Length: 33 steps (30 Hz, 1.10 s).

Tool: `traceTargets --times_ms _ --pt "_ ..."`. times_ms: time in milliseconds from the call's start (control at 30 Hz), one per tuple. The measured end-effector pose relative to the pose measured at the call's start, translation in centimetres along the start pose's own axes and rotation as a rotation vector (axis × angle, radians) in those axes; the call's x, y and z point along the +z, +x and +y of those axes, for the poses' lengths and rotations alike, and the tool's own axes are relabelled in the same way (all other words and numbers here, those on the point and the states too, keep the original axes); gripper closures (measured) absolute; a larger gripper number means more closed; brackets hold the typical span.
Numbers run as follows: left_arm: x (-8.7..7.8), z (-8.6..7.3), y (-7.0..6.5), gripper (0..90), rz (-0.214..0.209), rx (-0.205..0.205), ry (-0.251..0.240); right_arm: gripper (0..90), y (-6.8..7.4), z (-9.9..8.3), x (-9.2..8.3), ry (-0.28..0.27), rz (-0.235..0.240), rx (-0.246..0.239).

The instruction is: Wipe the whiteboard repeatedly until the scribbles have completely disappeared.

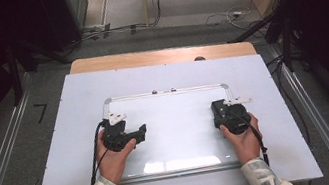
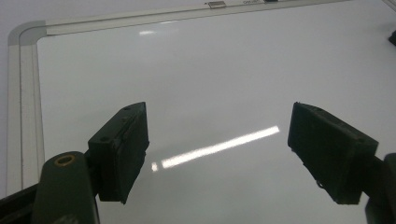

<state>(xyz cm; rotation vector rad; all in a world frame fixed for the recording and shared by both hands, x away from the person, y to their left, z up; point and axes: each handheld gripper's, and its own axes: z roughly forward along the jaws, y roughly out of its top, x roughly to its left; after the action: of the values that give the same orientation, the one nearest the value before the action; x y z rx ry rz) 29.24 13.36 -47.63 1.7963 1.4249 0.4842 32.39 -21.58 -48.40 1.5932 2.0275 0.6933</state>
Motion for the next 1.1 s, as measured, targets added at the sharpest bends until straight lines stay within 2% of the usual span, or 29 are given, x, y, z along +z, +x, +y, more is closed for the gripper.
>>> traceTargets --times_ms 167,267,367,467,567,667,767,900,1100 --pt "-0.2 0.0 0.3 21.2 -0.002 -0.013 -0.002 38.6 2.1 -0.4 -0.5 0.003 0.023 -0.044" --pt "-0.2 0.0 0.4 21.2 -0.001 -0.015 -0.005 38.6 3.5 0.1 -0.1 0.004 0.04 -0.068" --pt "-0.3 0.0 0.5 21.2 -0.003 -0.015 -0.006 38.6 4.0 1.1 0.6 0.004 0.048 -0.073" --pt "-0.2 -0.1 0.5 21.2 -0.002 -0.015 -0.006 38.5 3.5 2.0 1.4 0.004 0.038 -0.059" --pt "-0.2 -0.1 0.5 21.2 -0.003 -0.013 -0.003 38.4 2.0 2.4 1.8 0.009 0.018 -0.034" --pt "-0.1 -0.1 0.6 21.2 -0.002 -0.014 -0.001 38.4 0.0 2.0 1.6 0.012 -0.001 -0.001" --pt "0.0 -0.1 0.5 21.2 -0.001 -0.015 0.003 38.4 -1.0 0.9 0.8 0.007 -0.011 0.006" --pt "-0.1 -0.1 0.4 21.2 0.0 -0.014 -0.002 38.4 -0.5 -0.8 -0.5 -0.002 -0.002 -0.01" --pt "-0.1 0.0 0.4 21.2 0.002 -0.015 -0.003 38.4 2.0 -1.4 -1.1 -0.003 0.031 -0.059"
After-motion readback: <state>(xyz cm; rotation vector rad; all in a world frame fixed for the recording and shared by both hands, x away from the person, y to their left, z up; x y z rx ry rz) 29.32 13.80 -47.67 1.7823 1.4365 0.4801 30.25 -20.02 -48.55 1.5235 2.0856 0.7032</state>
